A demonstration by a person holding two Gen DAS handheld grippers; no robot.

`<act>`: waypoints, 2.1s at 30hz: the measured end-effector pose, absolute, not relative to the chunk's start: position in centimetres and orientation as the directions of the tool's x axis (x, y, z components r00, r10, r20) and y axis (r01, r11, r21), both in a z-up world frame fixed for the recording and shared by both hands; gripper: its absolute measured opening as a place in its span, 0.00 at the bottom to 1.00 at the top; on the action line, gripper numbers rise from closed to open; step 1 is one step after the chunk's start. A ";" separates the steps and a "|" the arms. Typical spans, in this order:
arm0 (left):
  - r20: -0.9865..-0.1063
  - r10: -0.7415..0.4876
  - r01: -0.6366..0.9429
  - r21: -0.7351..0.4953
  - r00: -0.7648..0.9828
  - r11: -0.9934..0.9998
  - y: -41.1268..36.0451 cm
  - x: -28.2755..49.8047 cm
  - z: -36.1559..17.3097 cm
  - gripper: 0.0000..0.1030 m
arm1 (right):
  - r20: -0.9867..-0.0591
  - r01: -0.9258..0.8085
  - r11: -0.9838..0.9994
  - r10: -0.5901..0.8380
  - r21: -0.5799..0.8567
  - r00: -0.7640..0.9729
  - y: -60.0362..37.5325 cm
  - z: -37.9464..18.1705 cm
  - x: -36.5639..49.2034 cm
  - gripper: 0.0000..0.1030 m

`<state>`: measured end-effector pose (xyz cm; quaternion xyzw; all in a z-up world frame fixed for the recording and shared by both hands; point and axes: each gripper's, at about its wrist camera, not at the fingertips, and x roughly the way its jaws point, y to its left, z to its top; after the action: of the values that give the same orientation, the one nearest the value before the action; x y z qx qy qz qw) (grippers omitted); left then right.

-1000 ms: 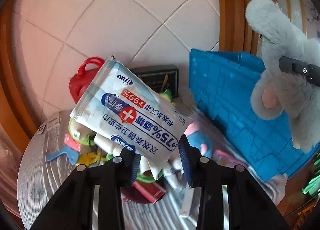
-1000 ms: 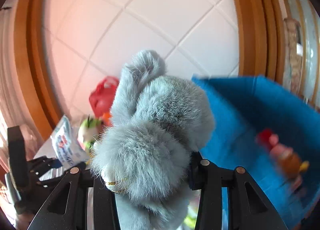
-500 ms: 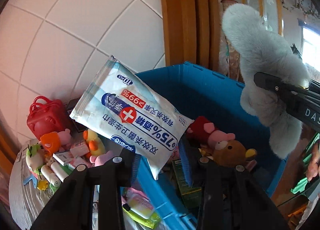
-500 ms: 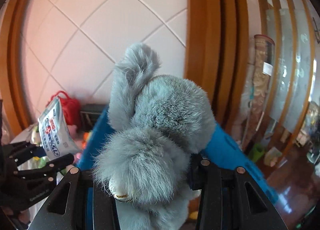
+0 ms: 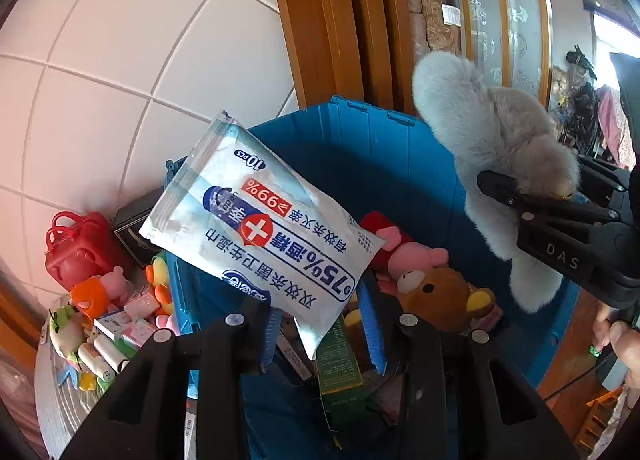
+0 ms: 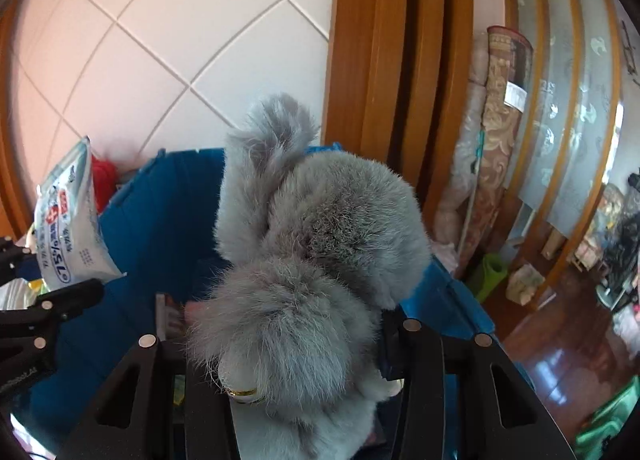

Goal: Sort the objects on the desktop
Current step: 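Carry both items over the blue crate and open both tools to drop them, then return both tools from the crate to the pile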

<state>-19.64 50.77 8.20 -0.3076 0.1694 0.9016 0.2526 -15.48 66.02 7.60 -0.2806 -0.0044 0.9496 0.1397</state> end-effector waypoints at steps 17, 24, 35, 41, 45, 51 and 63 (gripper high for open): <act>-0.557 0.336 -0.507 0.182 -0.759 -0.842 49.8 -17.6 8.9 0.90 | -0.506 -0.308 -0.935 0.354 -0.176 -0.787 66.0 7.1 -14.8 1.00; -0.521 0.359 -0.488 0.130 -0.774 -0.863 47.5 -16.1 9.1 0.90 | -0.496 -0.301 -0.942 0.333 -0.146 -0.802 64.6 7.5 -12.7 1.00; -0.357 0.375 -0.418 0.050 -0.856 -0.907 38.9 -12.0 10.5 1.00 | -0.441 -0.300 -0.952 0.298 -0.067 -0.847 57.4 9.3 -7.8 1.00; -0.455 0.363 -0.390 -0.037 -0.813 -0.920 32.9 -12.4 7.9 1.00 | -0.446 -0.258 -0.966 0.246 -0.036 -0.861 51.4 8.6 -6.9 1.00; -0.524 0.318 -0.347 -0.045 -0.790 -0.937 27.8 -12.5 5.0 1.00 | -0.445 -0.216 -0.976 0.194 -0.002 -0.874 47.7 7.6 -6.5 1.00; -0.632 0.235 -0.251 -0.066 -0.739 -0.966 19.1 -12.9 -0.5 1.00 | -0.480 -0.139 -0.989 0.097 0.053 -0.872 42.5 5.0 -7.1 1.00; -0.755 0.109 -0.166 0.000 -0.647 -0.986 11.3 -15.8 -10.1 1.00 | -0.500 -0.086 -0.996 0.090 -0.032 -0.862 32.5 -0.8 -7.8 1.00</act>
<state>-15.81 11.34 -10.06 -0.4134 0.0344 0.9067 0.0758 -7.81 32.46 -0.81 -0.2591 -0.0041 0.9648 0.0458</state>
